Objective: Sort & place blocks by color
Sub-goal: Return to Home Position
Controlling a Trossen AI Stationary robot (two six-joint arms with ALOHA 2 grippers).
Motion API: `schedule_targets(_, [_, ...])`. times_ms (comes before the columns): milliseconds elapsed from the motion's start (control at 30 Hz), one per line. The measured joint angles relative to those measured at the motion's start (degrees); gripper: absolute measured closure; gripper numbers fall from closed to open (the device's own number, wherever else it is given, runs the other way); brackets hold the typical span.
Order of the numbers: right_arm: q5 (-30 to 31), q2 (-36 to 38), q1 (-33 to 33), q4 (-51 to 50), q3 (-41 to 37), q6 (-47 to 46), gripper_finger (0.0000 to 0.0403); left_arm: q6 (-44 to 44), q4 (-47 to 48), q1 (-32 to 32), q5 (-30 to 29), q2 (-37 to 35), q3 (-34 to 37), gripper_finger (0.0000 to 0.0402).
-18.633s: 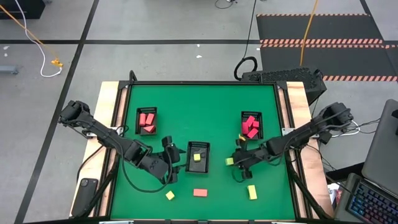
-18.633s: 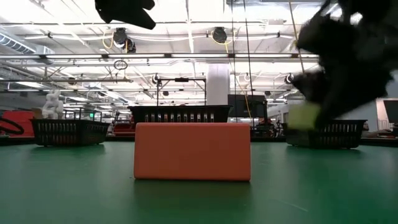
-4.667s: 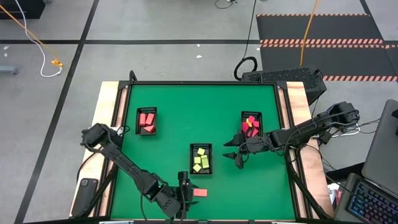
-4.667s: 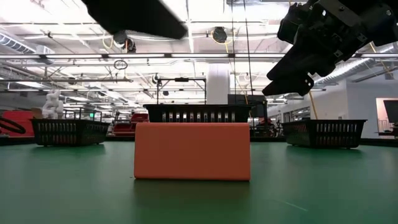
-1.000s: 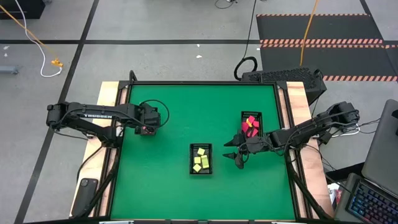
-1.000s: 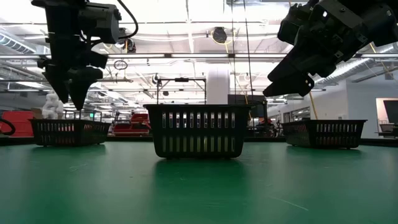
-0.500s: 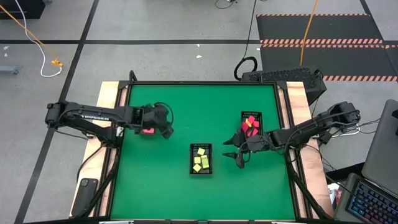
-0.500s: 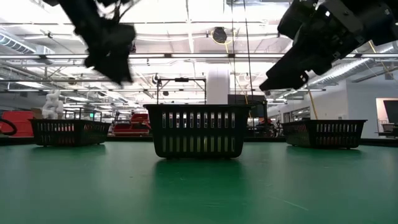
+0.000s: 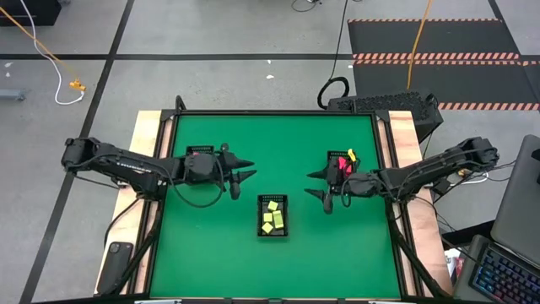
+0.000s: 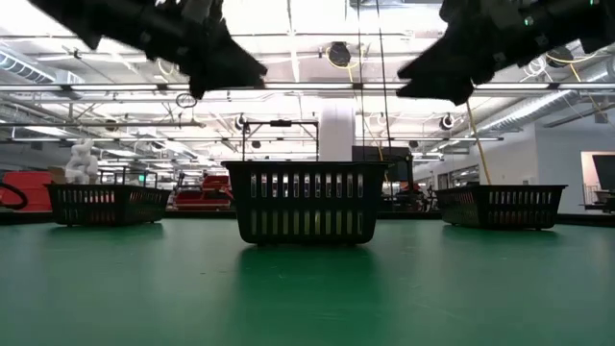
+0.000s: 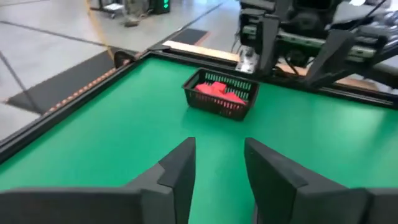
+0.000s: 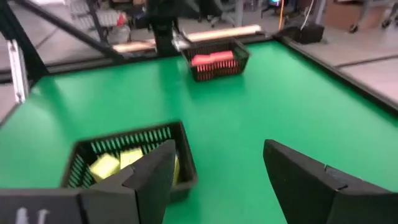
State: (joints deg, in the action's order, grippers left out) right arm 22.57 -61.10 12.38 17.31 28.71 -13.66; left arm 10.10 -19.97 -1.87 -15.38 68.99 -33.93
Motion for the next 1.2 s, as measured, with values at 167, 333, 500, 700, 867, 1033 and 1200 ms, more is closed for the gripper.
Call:
schedule_targets(167, [0.1,-0.2,-2.1,2.2,-2.9,-0.2,0.0166,-1.9,-12.4,4.1,9.4,0.0,6.4,0.0289])
schedule_targets(333, [-3.7,-0.2,-6.6,5.5,-4.0,0.7,0.0185,-3.1,-17.9,6.6,15.6,0.0,10.3,0.0303])
schedule_targets(500, [-6.4,-0.8,-8.0,4.9,-4.0,1.4,0.0212,-6.7,-20.8,6.8,19.9,0.0,12.4,0.0305])
schedule_targets(700, [-6.3,-0.7,-9.4,6.7,-4.0,3.9,0.0248,-8.5,-21.1,6.6,20.5,0.0,12.8,0.0305])
schedule_targets(867, [-6.6,-0.7,-9.4,6.3,-4.0,4.5,0.0282,-9.5,-21.2,6.3,20.5,0.0,12.8,0.0305])
schedule_targets(1033, [-9.2,-0.7,-9.4,6.5,-4.0,5.2,0.0327,-10.1,-21.3,5.5,20.5,0.0,12.8,0.0315])
schedule_targets(1200, [-9.2,-0.7,-9.4,7.3,-4.0,6.5,0.0393,-11.4,-21.3,5.1,20.2,0.0,12.8,0.0388])
